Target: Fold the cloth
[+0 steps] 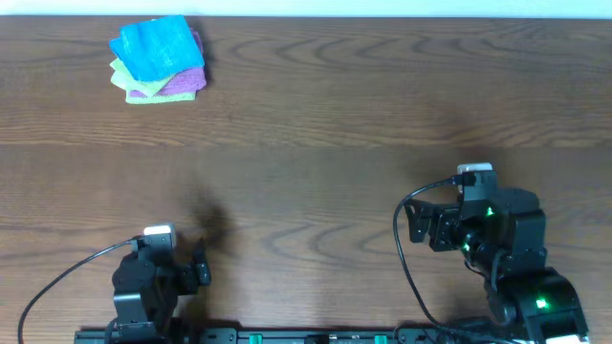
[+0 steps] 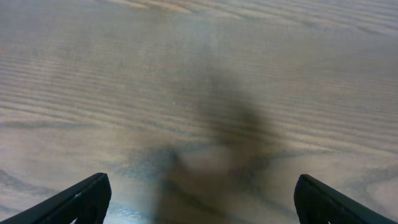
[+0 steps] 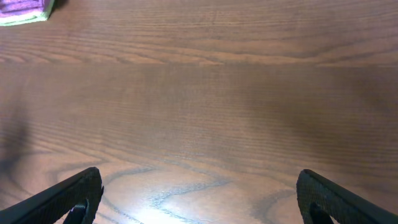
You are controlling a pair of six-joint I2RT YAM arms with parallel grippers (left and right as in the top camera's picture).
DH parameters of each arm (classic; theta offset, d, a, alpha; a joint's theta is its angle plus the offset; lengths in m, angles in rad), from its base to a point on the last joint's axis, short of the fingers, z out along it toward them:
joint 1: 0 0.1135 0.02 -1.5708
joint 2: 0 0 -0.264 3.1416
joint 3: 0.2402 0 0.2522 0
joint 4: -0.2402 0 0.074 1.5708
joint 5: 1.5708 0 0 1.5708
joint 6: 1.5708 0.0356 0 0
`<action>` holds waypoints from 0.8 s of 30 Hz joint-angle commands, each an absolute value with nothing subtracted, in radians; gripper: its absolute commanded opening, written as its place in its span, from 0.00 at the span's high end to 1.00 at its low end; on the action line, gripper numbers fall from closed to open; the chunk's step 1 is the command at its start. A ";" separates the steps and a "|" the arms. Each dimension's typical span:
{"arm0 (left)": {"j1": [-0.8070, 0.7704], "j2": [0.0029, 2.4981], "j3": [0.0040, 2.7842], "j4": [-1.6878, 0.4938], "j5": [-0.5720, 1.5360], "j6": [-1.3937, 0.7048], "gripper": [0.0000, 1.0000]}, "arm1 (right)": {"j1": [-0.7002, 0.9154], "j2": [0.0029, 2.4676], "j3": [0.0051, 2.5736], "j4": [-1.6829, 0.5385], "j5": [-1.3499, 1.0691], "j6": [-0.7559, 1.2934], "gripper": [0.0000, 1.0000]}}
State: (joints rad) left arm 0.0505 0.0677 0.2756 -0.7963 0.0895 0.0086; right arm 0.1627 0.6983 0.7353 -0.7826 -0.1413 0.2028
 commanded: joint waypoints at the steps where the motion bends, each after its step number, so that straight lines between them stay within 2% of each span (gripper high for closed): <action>1: 0.054 0.045 0.258 -0.812 0.077 0.023 0.05 | 0.155 0.694 0.731 -0.782 -0.146 0.216 0.01; 24: 0.015 0.004 0.181 -0.812 0.070 0.057 0.05 | 0.155 0.694 0.731 -0.782 -0.146 0.216 0.01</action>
